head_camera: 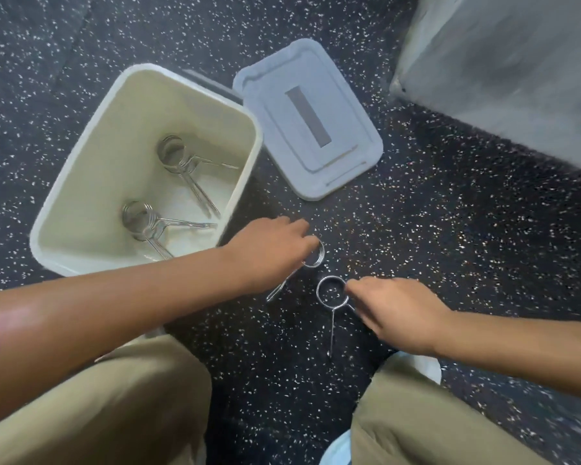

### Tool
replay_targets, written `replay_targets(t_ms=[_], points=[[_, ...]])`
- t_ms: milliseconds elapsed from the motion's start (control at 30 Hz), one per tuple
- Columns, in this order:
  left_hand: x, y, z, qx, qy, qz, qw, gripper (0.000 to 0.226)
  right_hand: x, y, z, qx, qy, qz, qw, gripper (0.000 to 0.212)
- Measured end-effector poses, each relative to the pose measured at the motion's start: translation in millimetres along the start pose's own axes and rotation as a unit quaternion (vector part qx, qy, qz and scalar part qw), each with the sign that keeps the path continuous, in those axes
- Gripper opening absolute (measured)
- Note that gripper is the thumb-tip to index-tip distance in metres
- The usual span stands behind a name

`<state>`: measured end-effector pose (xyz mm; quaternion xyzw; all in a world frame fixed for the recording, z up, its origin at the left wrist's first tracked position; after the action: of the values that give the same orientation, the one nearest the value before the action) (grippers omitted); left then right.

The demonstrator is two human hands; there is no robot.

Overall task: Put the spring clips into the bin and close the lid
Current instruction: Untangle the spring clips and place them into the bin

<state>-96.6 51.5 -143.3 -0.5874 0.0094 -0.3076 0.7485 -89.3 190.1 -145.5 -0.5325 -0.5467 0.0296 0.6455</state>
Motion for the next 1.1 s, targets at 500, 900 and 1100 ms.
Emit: replay_targets(t_ms=[500,900,1100], points=[[-31,48,-2,-0.077,-0.029,-0.068,0.994,0.026,-38,56,-26,0.188,-0.109,-0.048,0.975,0.023],[-14,13,-30,0.005,-0.088,0.043,0.995,0.013,-18,19,18,0.132,-0.118,0.089,0.98,0.024],[11,-47,-34,0.053,-0.133,0.151,0.978,0.017,-16,-31,48,0.099,-0.07,0.183,0.976,0.032]])
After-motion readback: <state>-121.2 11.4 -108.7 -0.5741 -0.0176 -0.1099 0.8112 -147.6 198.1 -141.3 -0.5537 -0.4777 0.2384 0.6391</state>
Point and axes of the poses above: each hand's wrist, its own x-axis away from the middle knuckle, its own y-axis out of the palm, z = x × y, the point moved 9 cm from there along -x, towards the middle knuckle, and after that the axes turned 6 degrees about y, right-handed, at the moved point
